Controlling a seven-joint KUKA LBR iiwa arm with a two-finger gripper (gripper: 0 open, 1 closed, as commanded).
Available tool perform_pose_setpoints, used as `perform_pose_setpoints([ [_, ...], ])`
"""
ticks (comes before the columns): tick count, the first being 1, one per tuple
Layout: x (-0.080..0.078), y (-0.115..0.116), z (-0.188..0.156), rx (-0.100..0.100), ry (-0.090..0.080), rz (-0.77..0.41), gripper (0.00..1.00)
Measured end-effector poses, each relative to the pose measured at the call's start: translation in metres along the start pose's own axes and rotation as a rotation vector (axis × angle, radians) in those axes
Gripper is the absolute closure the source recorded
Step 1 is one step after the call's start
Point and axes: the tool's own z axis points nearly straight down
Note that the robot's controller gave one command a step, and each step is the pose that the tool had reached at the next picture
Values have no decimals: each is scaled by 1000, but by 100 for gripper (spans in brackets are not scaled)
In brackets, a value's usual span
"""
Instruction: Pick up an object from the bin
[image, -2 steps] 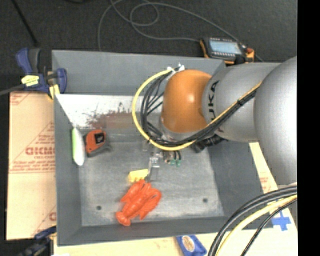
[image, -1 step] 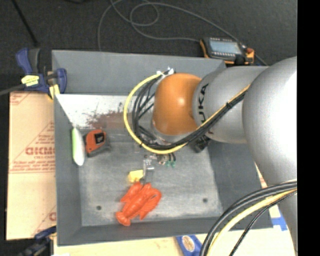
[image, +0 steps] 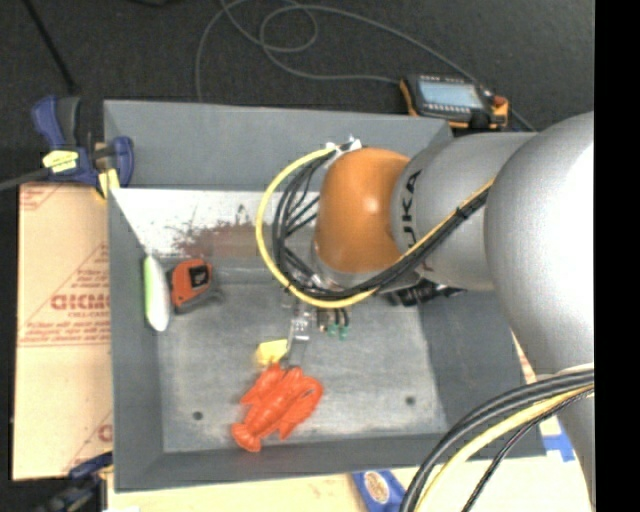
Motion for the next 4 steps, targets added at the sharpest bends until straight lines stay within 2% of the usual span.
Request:
perform_pose_setpoints([
  [1,-16,-9,51,0,1,27,0],
  [2,-9,-8,49,0,2,101,100],
  [4,-9,-8,46,0,2,101,100],
])
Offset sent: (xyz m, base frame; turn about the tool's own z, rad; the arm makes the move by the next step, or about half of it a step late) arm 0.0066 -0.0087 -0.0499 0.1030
